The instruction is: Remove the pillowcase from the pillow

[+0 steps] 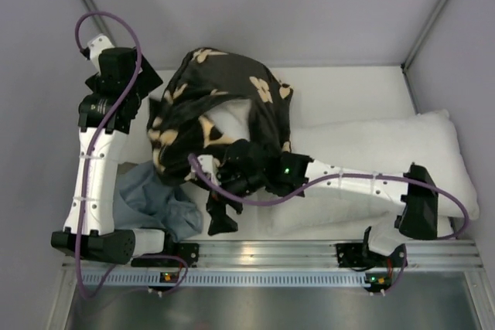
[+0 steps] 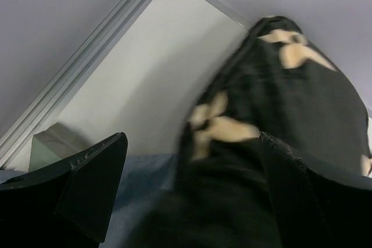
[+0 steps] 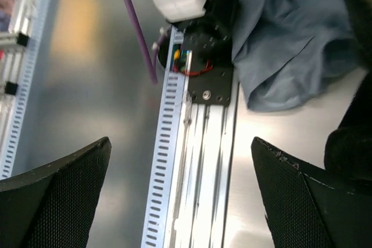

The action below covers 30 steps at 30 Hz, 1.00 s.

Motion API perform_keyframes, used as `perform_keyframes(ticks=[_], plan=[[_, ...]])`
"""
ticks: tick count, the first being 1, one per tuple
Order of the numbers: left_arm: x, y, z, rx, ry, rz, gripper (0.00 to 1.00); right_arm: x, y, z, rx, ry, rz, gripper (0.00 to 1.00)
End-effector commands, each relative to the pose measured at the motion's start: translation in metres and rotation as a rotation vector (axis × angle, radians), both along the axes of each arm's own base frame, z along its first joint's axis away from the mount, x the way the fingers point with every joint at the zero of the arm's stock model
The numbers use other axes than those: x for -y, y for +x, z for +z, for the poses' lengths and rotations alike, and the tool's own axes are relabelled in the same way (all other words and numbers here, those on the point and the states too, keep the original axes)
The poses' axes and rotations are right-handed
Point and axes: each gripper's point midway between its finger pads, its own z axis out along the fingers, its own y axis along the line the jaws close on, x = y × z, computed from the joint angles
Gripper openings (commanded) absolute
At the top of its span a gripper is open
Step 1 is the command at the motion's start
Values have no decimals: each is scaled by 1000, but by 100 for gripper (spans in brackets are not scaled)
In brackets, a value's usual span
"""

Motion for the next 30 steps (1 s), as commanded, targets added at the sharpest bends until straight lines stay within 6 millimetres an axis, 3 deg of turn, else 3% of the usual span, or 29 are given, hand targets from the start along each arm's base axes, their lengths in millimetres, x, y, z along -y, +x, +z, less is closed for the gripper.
perform_keyframes(ticks=[1, 3, 4, 8, 11, 12, 13, 14, 15, 16, 17, 20, 21, 25, 27, 30], plan=[[1, -6, -7, -14, -8, -2, 97, 2, -17, -61, 67, -186, -13, 99], [5, -9, -6, -12, -13, -35, 97, 17, -1, -72, 135, -211, -124, 99], [7, -10, -8, -18, -11, -46, 97, 16, 3, -64, 143, -168, -160, 99], [20, -13, -16, -40, -24, -134, 96, 44, 28, -23, 211, -77, -356, 100], [49, -10, -32, -80, -74, -307, 95, 68, 68, -12, 229, -82, -582, 100], [71, -11, -37, -96, -126, -421, 92, 76, 83, -11, 225, -91, -662, 100], [84, -11, -38, -95, -142, -504, 91, 90, 107, -9, 164, -93, -772, 99], [96, -14, -51, -119, -166, -568, 90, 101, 118, -16, 125, -110, -819, 99], [118, -24, -50, -110, -205, -686, 90, 107, 122, -17, 74, -106, -835, 99], [127, -29, -55, -113, -210, -738, 89, 123, 141, -12, 27, -82, -910, 99], [145, -35, -57, -109, -219, -810, 89, 130, 145, -18, 11, -80, -926, 99], [185, -66, -78, -138, -237, -959, 93, 152, 157, -12, 12, -34, -1003, 100], [191, -77, -88, -160, -225, -970, 95, 154, 157, -10, 7, -28, -999, 100], [202, -97, -103, -182, -154, -951, 99, 167, 169, -16, -91, -33, -1035, 99], [197, -101, -100, -158, -134, -918, 99, 155, 155, -22, -153, -45, -926, 99], [169, -87, -96, -121, -78, -738, 99, 143, 160, -36, -160, -76, -889, 99]])
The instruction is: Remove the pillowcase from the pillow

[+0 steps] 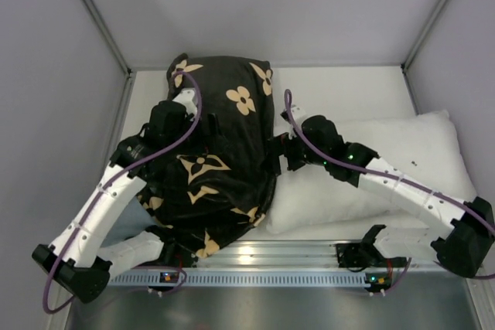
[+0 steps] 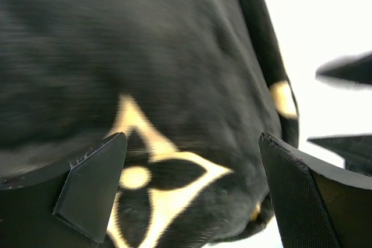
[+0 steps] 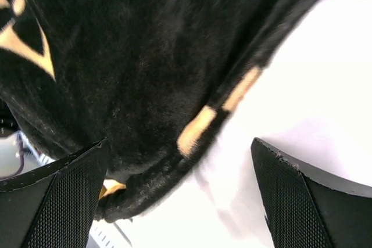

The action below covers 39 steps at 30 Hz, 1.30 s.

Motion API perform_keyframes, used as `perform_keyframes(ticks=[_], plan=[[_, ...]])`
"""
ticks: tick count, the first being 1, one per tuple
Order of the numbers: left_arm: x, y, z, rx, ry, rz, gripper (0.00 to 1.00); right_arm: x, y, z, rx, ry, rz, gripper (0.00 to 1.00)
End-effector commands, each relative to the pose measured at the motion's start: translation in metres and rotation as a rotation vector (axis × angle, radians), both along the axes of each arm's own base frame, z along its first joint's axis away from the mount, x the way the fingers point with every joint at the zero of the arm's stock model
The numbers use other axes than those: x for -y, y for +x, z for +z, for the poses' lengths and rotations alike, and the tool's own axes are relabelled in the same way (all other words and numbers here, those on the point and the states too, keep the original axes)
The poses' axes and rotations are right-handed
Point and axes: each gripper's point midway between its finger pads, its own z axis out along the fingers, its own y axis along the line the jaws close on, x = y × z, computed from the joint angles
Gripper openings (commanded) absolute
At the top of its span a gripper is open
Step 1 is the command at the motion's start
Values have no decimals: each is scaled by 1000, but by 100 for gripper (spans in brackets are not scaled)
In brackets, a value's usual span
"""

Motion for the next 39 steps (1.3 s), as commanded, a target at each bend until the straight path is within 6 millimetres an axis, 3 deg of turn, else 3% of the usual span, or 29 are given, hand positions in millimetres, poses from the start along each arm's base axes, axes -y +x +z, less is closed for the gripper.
perform_keyframes(ticks=[1, 3, 4, 6, 7, 9, 10, 11, 16, 18, 19, 20, 21, 22, 23, 24, 25, 27, 28, 32, 35, 39], plan=[[-32, 25, 23, 129, 17, 242, 98, -25, 0, -8, -53, 47, 80, 99], [-47, 35, 24, 148, 50, 347, 97, -36, 9, -1, -47, 69, 79, 99], [-49, 37, 22, 143, 67, 364, 97, -44, 14, -10, -71, 58, 86, 99], [-55, 42, 19, 135, 95, 402, 95, -64, 19, 3, -70, 111, 132, 99], [-54, 42, 17, 132, 101, 394, 94, -74, 22, -9, -108, 106, 149, 99], [-53, 39, 15, 131, 104, 372, 94, -96, 29, 2, -108, 153, 204, 99], [-52, 37, 14, 131, 103, 363, 94, -106, 36, -17, -151, 131, 204, 99], [-54, 36, 17, 142, 96, 366, 94, -118, 46, -4, -130, 157, 214, 99], [-53, 26, 20, 158, 88, 317, 94, -165, 88, 5, -109, 206, 244, 100], [-57, 25, 24, 175, 92, 325, 94, -162, 110, 14, -73, 191, 182, 100], [-59, 25, 25, 181, 96, 330, 94, -149, 117, 27, -45, 156, 136, 99], [-63, 24, 29, 195, 100, 346, 94, -129, 136, 29, 15, 85, 6, 99], [-65, 23, 30, 203, 101, 351, 94, -111, 141, 36, 55, 38, -73, 100], [-66, 23, 31, 206, 101, 355, 94, -81, 135, 46, 69, -11, -157, 99], [-67, 23, 32, 212, 101, 361, 94, -45, 146, 50, 116, -79, -321, 99], [-67, 23, 32, 210, 97, 364, 94, -23, 142, 52, 109, -100, -397, 99], [-67, 23, 32, 208, 95, 363, 94, 13, 128, 52, 97, -127, -459, 100], [-63, 24, 29, 197, 83, 360, 94, 52, 116, 48, 64, -127, -562, 99], [-58, 27, 29, 194, 72, 348, 94, 77, 95, 42, 38, -147, -590, 99], [-42, 33, 27, 188, 32, 300, 94, 125, 53, 41, 4, -201, -663, 99], [-33, 38, 25, 186, 16, 269, 94, 147, 32, 48, -22, -213, -713, 99], [-26, 41, 22, 177, 9, 243, 94, 177, -2, 20, -137, -333, -783, 99]])
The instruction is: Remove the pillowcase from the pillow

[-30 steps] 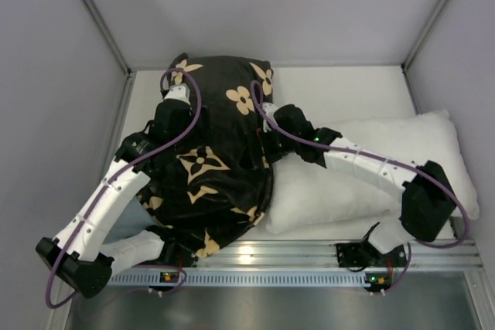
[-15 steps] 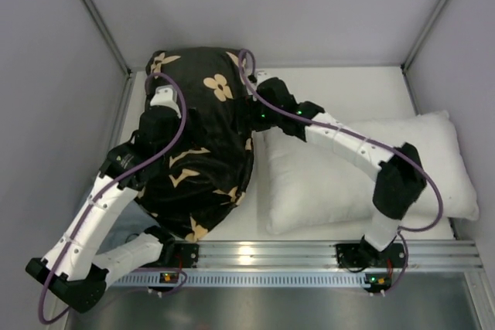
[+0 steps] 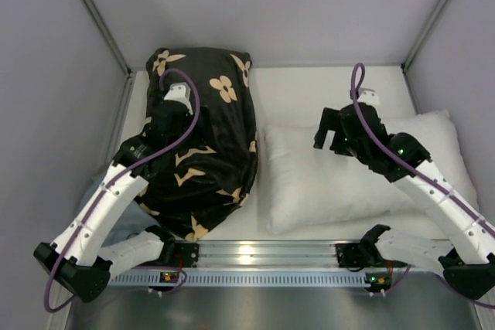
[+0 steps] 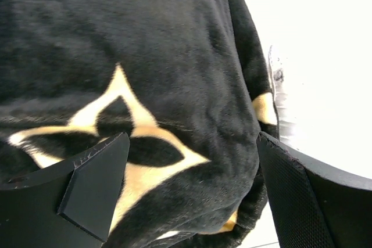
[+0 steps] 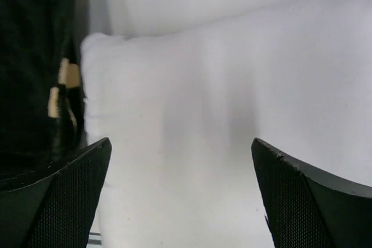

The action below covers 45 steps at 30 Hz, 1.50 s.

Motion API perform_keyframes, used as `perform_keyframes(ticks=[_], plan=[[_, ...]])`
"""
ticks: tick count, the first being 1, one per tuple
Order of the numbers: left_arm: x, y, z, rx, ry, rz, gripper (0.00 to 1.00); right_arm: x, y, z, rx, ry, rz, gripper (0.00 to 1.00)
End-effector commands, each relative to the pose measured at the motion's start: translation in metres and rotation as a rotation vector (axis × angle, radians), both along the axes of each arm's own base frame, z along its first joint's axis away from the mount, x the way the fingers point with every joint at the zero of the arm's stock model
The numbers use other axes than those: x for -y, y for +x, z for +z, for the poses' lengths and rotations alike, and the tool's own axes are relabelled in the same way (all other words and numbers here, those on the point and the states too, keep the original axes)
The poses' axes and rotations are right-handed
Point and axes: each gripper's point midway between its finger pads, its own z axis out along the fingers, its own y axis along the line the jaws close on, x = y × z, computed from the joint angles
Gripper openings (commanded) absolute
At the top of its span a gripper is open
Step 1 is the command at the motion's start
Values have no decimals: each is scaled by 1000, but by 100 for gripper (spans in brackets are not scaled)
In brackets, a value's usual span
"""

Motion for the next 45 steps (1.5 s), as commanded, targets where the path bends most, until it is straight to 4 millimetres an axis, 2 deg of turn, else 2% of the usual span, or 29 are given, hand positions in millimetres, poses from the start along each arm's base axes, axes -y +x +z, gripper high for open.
perform_keyframes(ticks=[1, 4, 8, 12, 13, 16, 19, 20, 21, 23, 24, 25, 26, 27, 28, 29, 30, 32, 33, 34, 35, 36, 37, 38, 40, 41, 42, 44, 45], plan=[[13, 9, 10, 50, -47, -42, 94, 41, -39, -59, -239, -178, -113, 99], [14, 8, 5, 42, -48, -50, 94, 55, -55, -91, -348, -255, -154, 99], [16, 5, 0, 33, -53, -59, 94, 67, -61, -126, -447, -293, -215, 99], [16, 2, -4, 30, -58, -66, 94, 69, -30, -160, -519, -272, -233, 99], [16, 2, -5, 30, -59, -67, 94, 61, -8, -164, -480, -217, -235, 99], [20, 0, -6, 19, -70, -83, 94, 44, 36, -189, -527, -111, -194, 100], [23, -2, -6, 17, -75, -103, 94, 28, 101, -209, -531, -157, -158, 99], [23, -3, -6, 14, -78, -104, 94, 29, 110, -243, -613, -229, -133, 99], [22, -3, -5, 18, -79, -107, 94, 19, 144, -230, -563, -220, -119, 100], [22, -5, -2, 26, -83, -107, 94, 12, 170, -239, -565, -266, -70, 99], [21, -7, -1, 32, -87, -107, 94, 6, 195, -244, -540, -274, -62, 99], [20, -7, -1, 32, -89, -106, 94, 7, 208, -244, -519, -303, -64, 99], [20, -9, -1, 30, -87, -108, 94, 10, 218, -255, -520, -357, -34, 99], [19, -10, 0, 34, -89, -108, 94, 8, 244, -235, -442, -376, -37, 99], [18, -11, -1, 31, -89, -106, 94, 21, 260, -226, -401, -463, -51, 100], [18, -11, -2, 31, -85, -105, 94, 28, 271, -233, -398, -496, -52, 100], [16, -12, -3, 28, -82, -101, 94, 27, 299, -203, -307, -488, -62, 99], [16, -11, -7, 21, -78, -97, 94, 38, 325, -186, -239, -514, -63, 99], [17, -11, -8, 16, -78, -100, 94, 39, 340, -160, -168, -503, -74, 99], [18, -11, -9, 11, -78, -103, 94, 39, 351, -143, -107, -504, -67, 100], [19, -11, -10, 7, -82, -109, 94, 39, 355, -119, -54, -492, -73, 99], [20, -11, -10, 4, -81, -110, 94, 39, 356, -105, -26, -484, -76, 100], [19, -11, -12, 1, -78, -104, 94, 36, 353, -91, -4, -454, -86, 99], [16, -8, -12, 3, -68, -83, 94, 33, 340, -64, 28, -420, -88, 99], [13, -6, -19, -28, -41, -63, 94, 23, 318, -40, 46, -329, -93, 100], [11, -4, -17, -30, -30, -52, 95, 17, 289, -24, 53, -295, -82, 99], [11, -2, -22, -50, -18, -47, 95, 11, 274, -20, 47, -249, -77, 99], [11, -4, -26, -69, -5, -53, 95, -26, 223, -17, 26, -99, 48, 99], [11, -5, -28, -77, -2, -60, 96, -41, 205, -17, 17, -52, 103, 99]])
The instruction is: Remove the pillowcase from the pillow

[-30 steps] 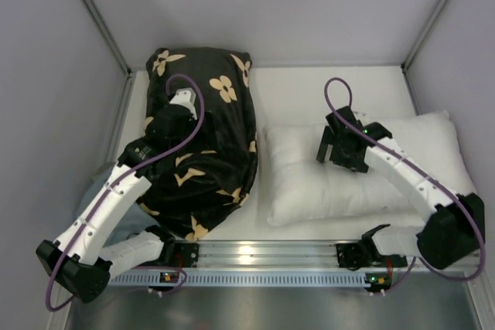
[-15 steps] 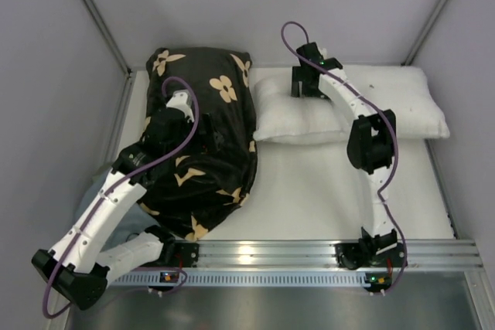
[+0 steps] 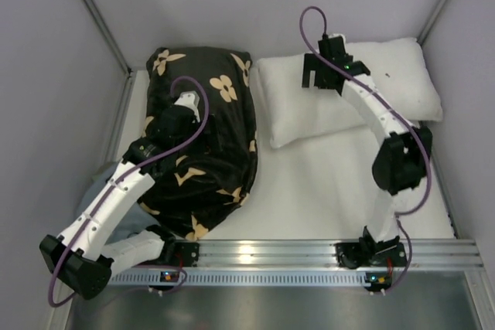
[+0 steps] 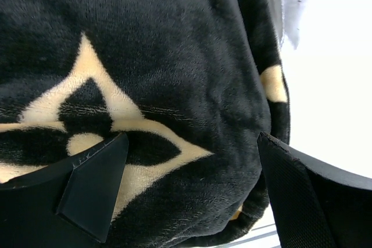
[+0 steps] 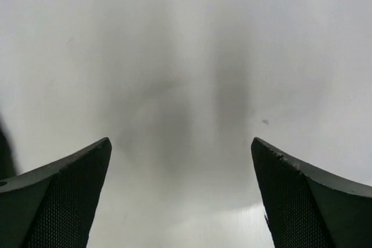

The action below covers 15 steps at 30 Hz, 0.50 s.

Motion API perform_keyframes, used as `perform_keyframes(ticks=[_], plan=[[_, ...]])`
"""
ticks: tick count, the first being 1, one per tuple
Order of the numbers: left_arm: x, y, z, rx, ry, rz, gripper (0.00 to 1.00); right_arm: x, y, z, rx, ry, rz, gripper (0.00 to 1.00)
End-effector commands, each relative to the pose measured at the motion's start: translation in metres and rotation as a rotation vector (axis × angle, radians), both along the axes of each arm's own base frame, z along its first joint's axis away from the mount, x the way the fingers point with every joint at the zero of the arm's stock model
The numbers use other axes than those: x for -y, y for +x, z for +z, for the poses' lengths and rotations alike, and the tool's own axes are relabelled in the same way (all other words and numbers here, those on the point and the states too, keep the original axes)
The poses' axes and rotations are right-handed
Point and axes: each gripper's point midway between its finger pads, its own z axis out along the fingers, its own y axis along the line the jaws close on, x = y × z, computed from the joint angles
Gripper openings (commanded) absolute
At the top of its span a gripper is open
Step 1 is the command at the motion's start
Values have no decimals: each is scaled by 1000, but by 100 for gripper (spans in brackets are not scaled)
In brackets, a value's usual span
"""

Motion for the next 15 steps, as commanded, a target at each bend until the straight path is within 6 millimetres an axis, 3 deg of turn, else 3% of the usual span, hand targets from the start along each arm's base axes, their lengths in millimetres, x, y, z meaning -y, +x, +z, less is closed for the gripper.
perform_keyframes(ticks=[1, 2, 4, 5, 7, 8, 10, 11, 12, 15], plan=[[-2, 1, 9, 11, 6, 8, 96, -61, -75, 55, 58, 244, 152, 100], [-3, 0, 10, 14, 1, 10, 96, -81, -110, 49, 38, 243, 215, 99], [-3, -1, 19, 37, -15, 14, 96, -112, -144, 46, 37, 247, 316, 99], [-3, -2, 23, 47, -23, 10, 97, -140, -181, 38, 4, 248, 411, 100], [-1, -3, 36, 74, -46, -3, 97, -169, -223, 21, -73, 300, 504, 100], [-1, -5, 41, 87, -53, -10, 97, -184, -258, 1, -135, 302, 575, 99], [-2, -5, 47, 99, -52, -9, 97, -210, -293, -9, -184, 398, 660, 99], [-3, -5, 48, 99, -50, -7, 97, -218, -325, -28, -229, 406, 734, 99], [-4, -6, 49, 100, -47, -5, 97, -232, -331, -22, -190, 460, 775, 99], [-7, -6, 54, 110, -47, 10, 97, -239, -348, -40, -212, 516, 799, 99]])
